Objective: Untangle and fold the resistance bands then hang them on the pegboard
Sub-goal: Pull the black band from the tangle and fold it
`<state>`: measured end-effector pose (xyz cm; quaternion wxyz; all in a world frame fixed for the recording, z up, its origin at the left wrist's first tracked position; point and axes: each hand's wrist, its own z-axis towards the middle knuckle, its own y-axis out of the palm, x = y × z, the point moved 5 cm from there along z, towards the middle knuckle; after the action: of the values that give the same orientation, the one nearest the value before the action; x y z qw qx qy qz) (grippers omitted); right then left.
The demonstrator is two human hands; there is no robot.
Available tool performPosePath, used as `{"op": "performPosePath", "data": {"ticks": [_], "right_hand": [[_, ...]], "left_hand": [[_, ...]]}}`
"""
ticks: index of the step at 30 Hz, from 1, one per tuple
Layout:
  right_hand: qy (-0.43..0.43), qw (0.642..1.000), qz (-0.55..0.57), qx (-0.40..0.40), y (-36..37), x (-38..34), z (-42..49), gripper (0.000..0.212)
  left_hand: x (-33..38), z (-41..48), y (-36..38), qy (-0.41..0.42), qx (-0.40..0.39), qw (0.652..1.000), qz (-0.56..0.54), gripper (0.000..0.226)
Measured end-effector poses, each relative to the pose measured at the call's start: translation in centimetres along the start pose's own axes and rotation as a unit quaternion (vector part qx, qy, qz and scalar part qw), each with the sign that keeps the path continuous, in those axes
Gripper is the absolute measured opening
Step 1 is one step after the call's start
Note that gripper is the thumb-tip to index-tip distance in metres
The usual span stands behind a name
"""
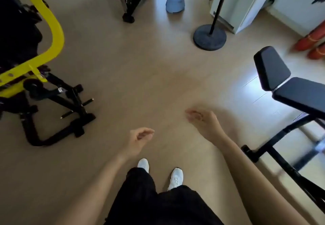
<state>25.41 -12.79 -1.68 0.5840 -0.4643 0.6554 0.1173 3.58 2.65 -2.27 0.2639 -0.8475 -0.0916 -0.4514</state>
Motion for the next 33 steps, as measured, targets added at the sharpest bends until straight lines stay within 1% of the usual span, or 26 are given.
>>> {"op": "performPosePath", "data": {"ticks": [2,4,9,14,18,22,27,30,33], "right_hand": [[0.017,1.000,-0.003,-0.011,0.4,-0.1,1.2,0.014],[0.016,0.999,-0.026,-0.028,1.2,-0.6,2.5,0.014],[0.010,0.997,-0.058,-0.042,2.2,-2.9,7.5,0.014],[0.034,0.996,-0.080,-0.023,2.1,-5.1,13.1,0.014],[0.060,0.992,-0.107,-0.037,2.3,-7.0,18.0,0.017],[0.070,0.988,-0.131,-0.036,2.4,-9.5,23.8,0.020],[0.079,0.990,-0.115,-0.022,2.1,-11.4,30.8,0.017],[0.083,0.991,-0.108,-0.016,1.5,-11.9,36.0,0.017],[0.083,0.992,-0.089,-0.030,0.5,-12.3,41.3,0.016]], "left_hand": [[-0.4,0.7,-0.1,-0.020,0.001,1.000,-0.005,0.017],[-0.6,1.3,-0.1,-0.029,0.002,1.000,-0.002,0.017],[0.0,5.9,-2.8,-0.039,0.011,0.998,-0.055,0.017],[1.2,13.4,-7.4,-0.023,-0.019,0.998,-0.058,0.022],[2.7,20.1,-11.3,-0.005,-0.042,0.999,-0.032,0.011],[4.6,27.3,-14.3,0.017,-0.063,0.998,-0.024,0.016],[8.6,35.4,-16.8,0.040,-0.076,0.996,-0.024,0.016],[10.2,39.9,-18.1,0.028,-0.083,0.996,-0.014,0.016],[11.6,44.3,-19.3,0.008,-0.072,0.997,-0.004,0.015]]}}
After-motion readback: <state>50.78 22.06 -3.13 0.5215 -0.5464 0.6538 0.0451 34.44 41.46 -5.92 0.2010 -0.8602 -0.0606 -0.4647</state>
